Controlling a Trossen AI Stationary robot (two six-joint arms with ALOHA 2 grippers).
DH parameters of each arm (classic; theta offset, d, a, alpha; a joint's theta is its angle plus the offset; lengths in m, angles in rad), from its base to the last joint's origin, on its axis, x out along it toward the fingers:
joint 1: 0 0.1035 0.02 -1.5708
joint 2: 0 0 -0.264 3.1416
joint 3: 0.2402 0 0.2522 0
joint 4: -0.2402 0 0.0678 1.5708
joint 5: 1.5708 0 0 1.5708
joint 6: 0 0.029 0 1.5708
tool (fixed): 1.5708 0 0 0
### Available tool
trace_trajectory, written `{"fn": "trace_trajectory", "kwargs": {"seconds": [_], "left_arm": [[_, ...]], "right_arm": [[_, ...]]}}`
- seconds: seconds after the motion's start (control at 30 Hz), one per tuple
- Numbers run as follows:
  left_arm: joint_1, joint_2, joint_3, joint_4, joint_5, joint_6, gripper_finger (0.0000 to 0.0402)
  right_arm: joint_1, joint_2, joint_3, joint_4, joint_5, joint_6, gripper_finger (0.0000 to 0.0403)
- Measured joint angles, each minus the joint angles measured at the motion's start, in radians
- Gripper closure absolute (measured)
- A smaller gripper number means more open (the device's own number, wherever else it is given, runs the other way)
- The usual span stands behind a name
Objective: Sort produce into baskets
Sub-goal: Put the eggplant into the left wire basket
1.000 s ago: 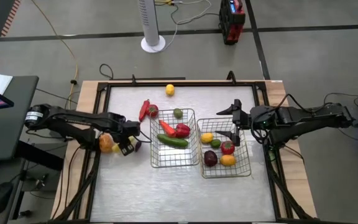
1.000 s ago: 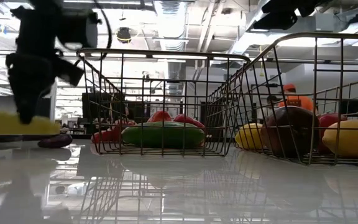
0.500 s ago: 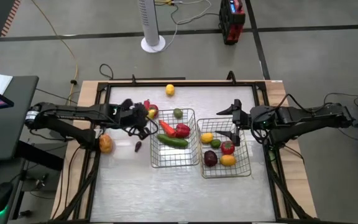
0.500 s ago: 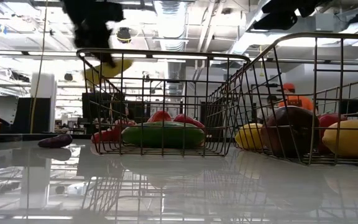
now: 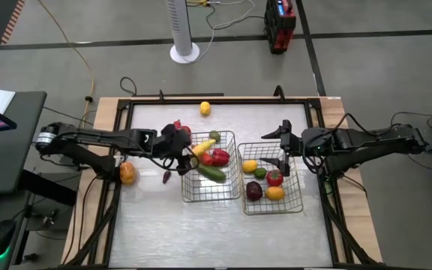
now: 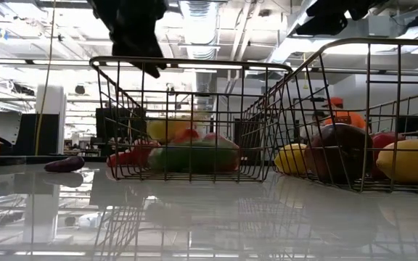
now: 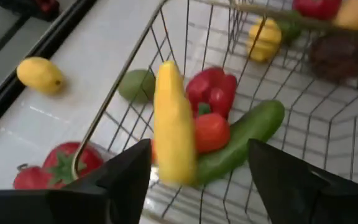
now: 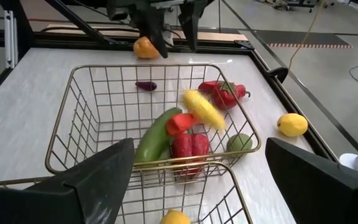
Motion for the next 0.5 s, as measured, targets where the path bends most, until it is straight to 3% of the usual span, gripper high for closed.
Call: {"fn": "trace_trajectory", "kwargs": {"seconds": [0.17, 0.37, 0.5], "left_arm": [[-0.005, -0.040, 0.028, -0.237, -0.065, -0.090, 0.0144], [-0.098, -0.152, 0.022, -0.385, -0.155, -0.251, 0.0150], [-0.152, -0.183, -0.060, -0.449, -0.122, -0.420, 0.0151]], "right_arm": [[0.000, 0.000, 0.000, -0.003, 0.000, 0.007, 0.0014], [0.001, 0.000, 0.000, -0.017, 0.001, 0.007, 0.0014], [0.001, 0.000, 0.000, -0.014, 0.001, 0.005, 0.0014]]}}
